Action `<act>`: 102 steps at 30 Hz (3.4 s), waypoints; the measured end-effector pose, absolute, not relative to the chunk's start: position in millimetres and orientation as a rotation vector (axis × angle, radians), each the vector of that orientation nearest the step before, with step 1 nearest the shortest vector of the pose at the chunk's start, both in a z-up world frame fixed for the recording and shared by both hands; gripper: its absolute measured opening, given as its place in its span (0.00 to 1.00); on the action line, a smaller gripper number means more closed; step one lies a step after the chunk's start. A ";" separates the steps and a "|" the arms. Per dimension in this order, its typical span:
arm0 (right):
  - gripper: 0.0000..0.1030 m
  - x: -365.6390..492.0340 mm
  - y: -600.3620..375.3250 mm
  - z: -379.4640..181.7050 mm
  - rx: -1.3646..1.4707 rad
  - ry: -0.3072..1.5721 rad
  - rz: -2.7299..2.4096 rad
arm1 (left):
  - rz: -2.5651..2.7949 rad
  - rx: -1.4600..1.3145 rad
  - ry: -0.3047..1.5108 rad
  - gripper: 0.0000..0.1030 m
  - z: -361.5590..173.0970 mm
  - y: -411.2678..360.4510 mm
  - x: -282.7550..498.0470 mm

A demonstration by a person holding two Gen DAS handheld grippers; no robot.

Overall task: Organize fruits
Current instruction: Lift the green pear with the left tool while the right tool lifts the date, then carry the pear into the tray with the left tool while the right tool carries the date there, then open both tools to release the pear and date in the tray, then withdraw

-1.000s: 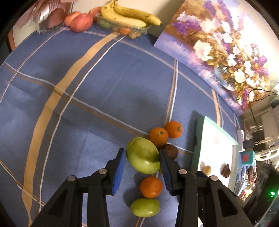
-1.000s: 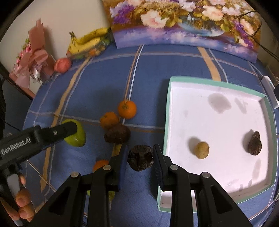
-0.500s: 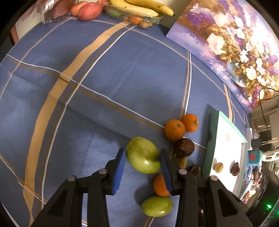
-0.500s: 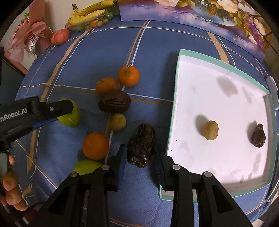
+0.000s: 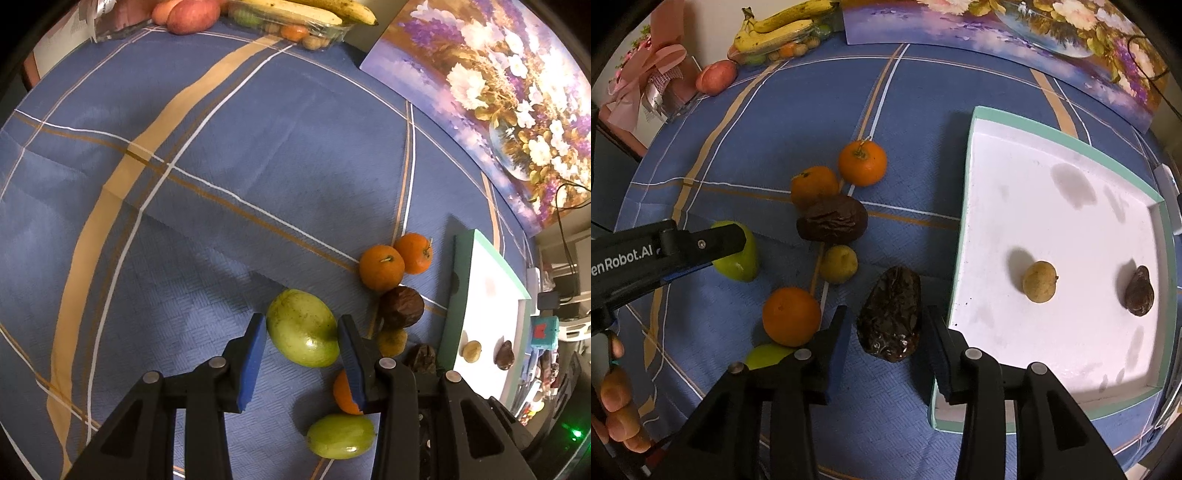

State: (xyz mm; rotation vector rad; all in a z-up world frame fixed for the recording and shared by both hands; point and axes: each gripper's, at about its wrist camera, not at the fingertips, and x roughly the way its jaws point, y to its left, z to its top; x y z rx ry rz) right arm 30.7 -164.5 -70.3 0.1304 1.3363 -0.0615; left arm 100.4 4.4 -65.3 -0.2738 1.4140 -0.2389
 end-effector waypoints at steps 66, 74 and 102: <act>0.38 -75.8 -366.8 -31.8 0.381 1.180 -0.577 | -0.606 0.133 1.321 0.41 -38.5 -172.4 6.4; 0.38 -74.5 -369.4 -67.6 0.413 1.280 -0.573 | -0.599 0.164 1.297 0.41 -39.3 -173.6 5.0; 0.38 -74.8 -367.9 -66.6 0.395 1.284 -0.575 | -0.632 0.179 1.263 0.41 -31.6 -184.1 4.5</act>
